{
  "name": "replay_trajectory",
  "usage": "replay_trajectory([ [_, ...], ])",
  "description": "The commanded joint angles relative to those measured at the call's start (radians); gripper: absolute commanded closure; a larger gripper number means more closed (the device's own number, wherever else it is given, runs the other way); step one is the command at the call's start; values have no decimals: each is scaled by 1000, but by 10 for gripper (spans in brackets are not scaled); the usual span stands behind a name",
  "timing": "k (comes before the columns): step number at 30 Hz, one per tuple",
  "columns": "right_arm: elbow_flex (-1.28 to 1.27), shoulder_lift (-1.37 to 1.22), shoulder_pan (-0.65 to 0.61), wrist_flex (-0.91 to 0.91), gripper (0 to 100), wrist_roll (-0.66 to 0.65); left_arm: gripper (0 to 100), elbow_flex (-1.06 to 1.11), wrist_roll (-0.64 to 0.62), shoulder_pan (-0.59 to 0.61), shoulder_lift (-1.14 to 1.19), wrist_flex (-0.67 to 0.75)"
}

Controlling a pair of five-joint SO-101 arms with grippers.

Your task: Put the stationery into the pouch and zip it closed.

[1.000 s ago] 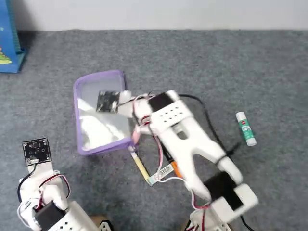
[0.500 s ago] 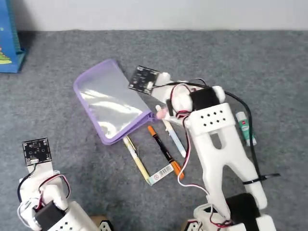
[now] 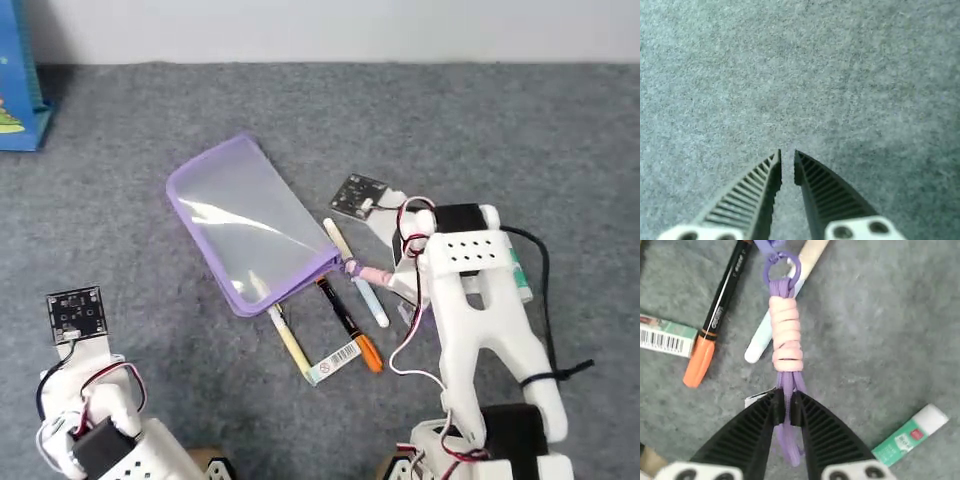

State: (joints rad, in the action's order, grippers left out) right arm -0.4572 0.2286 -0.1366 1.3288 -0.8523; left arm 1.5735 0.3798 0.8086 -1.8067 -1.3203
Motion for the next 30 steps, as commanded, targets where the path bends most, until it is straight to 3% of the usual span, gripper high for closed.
replay_trajectory([
  [1,9,58,5,-10,839,55,948,-12,8,3,-15,2],
  [8,9,48,-85,-27,821,109,948,-2,8,0,-15,3],
  [14,-60,-2,-145,-213,821,138,948,12,9,-48,-15,2],
  [30,28,-343,-150,-280,824,130,948,13,9,-48,-15,3],
])
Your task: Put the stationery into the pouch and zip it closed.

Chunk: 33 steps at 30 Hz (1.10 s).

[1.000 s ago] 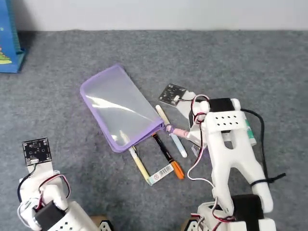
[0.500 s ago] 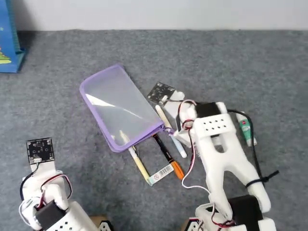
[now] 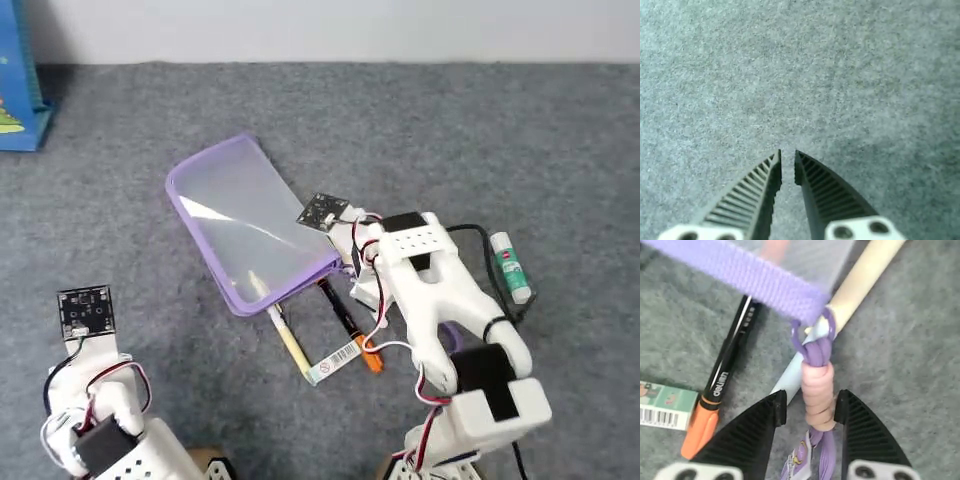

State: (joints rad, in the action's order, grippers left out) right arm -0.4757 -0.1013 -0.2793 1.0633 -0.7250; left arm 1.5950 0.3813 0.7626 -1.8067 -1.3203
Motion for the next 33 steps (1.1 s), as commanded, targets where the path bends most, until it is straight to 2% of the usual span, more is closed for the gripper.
replay_trajectory([
  [1,46,-15,-8,-28,824,3,948,-8,8,-2,-15,3],
  [6,44,-16,-13,-62,825,3,948,-8,8,-2,-15,3],
  [12,40,-25,-13,-88,922,3,948,-8,8,-2,-15,3],
  [21,38,-25,-12,-59,931,3,948,-8,8,-2,-15,3],
  [25,41,-10,-8,-53,990,3,948,-8,8,-2,-15,3],
  [28,54,56,10,1,989,3,948,-7,8,-2,-15,3],
  [33,57,308,33,64,988,3,948,-7,8,-2,-15,3],
])
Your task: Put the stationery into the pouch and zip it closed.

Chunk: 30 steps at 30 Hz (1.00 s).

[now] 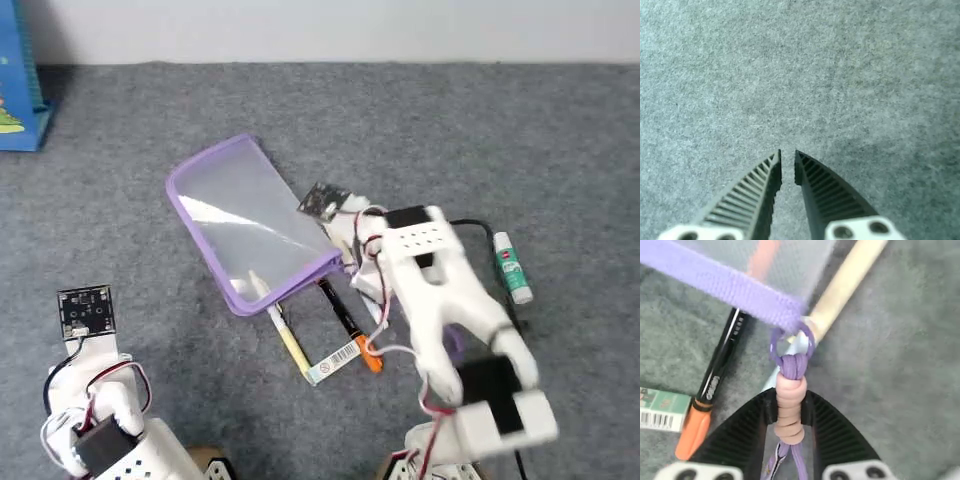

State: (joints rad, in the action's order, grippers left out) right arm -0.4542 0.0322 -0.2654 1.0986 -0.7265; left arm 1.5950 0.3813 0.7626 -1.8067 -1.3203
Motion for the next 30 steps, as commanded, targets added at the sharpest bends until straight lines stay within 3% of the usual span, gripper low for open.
replay_trajectory([
  [1,35,229,21,28,988,5,948,-7,8,-2,-15,3],
  [7,64,437,16,-16,988,3,949,-10,8,-2,-15,3],
  [18,370,374,48,-96,988,8,949,-12,8,-2,-15,3],
  [25,506,343,35,-42,987,32,949,-13,8,-2,-15,3],
  [30,572,406,-62,101,987,38,949,-30,8,3,-15,2],
])
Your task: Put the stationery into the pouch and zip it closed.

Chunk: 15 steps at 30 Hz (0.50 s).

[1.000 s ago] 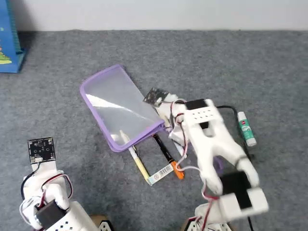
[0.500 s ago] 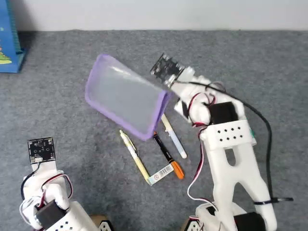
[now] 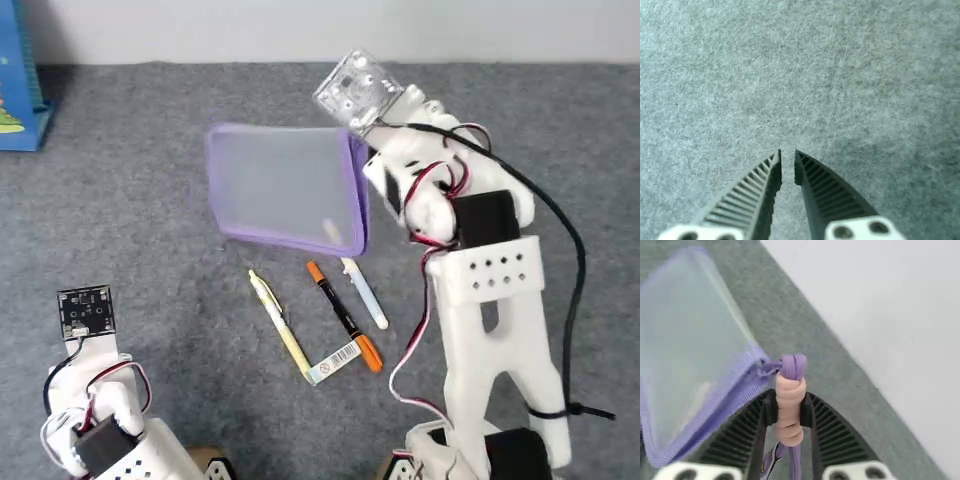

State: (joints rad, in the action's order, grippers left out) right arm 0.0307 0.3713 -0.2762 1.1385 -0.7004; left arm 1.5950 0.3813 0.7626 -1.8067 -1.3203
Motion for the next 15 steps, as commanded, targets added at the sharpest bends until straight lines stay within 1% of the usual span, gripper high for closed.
replay_trajectory([
  [1,101,84,-73,81,987,12,949,-35,5,3,-15,0],
  [4,138,114,-116,87,987,9,949,-36,5,3,-15,0],
  [7,153,102,-116,25,987,8,949,-36,5,3,-15,-2],
  [15,153,-35,-28,-124,987,6,949,-35,5,3,-15,-2],
])
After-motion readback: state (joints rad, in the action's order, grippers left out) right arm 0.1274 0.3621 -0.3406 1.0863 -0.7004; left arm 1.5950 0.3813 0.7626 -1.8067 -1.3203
